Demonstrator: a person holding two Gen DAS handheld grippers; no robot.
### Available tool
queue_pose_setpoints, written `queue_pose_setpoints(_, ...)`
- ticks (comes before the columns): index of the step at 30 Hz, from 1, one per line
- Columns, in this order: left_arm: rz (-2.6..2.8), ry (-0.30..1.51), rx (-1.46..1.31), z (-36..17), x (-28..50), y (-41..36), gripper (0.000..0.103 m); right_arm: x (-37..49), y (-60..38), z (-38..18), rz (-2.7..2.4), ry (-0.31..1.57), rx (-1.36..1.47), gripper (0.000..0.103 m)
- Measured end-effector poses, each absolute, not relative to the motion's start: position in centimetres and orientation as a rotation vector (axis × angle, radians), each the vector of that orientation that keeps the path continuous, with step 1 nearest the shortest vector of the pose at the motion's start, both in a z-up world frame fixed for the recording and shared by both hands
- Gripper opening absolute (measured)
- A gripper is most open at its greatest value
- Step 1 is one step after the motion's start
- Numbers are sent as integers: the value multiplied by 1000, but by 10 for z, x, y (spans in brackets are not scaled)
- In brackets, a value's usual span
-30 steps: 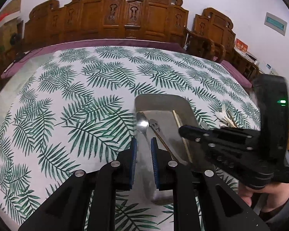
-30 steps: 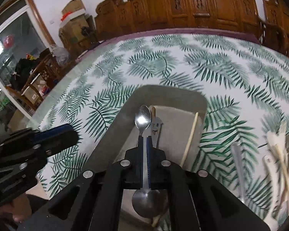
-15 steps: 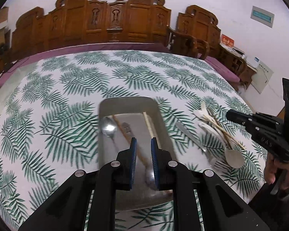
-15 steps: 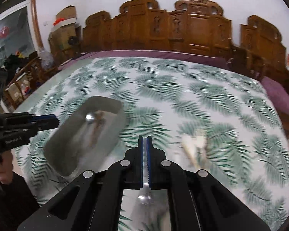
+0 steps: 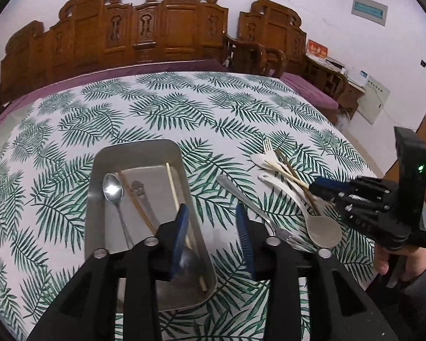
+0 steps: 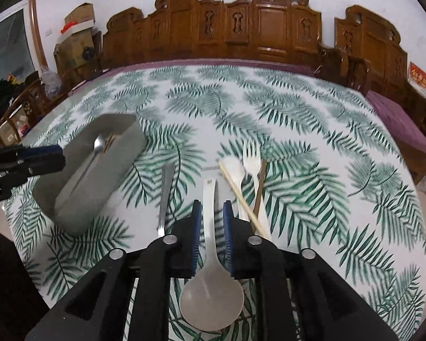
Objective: Organize utensils
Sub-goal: 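Grasp a white plastic spoon from the pile with the right tool, then grasp a metal fork with the left tool while the right tool holds the white spoon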
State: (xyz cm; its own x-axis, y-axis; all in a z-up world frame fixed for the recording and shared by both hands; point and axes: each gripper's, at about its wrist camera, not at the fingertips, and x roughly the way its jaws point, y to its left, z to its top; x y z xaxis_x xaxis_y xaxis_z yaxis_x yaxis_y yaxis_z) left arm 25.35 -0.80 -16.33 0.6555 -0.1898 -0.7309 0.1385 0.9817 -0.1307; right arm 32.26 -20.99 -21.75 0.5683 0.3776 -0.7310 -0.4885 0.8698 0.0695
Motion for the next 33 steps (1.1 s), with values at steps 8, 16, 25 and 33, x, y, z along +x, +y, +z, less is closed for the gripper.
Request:
queue_pose_setpoints(8, -188, 841, -62, -168, 252, -18, 45, 329, -206, -246, 541, 914, -182, 19)
queue_pose_setpoints(16, -192, 845, -32, -171, 246, -34, 45, 329, -200, -254, 561, 937, -227, 11)
queue_pose_setpoints(25, -189, 866, 13, -174, 244, -60, 45, 339, -229, -224, 547, 842, -127, 11)
queue_pose_setpoints(33, -193, 928, 80, -188, 260, -94, 45, 347, -250, -220, 529, 824, -86, 11)
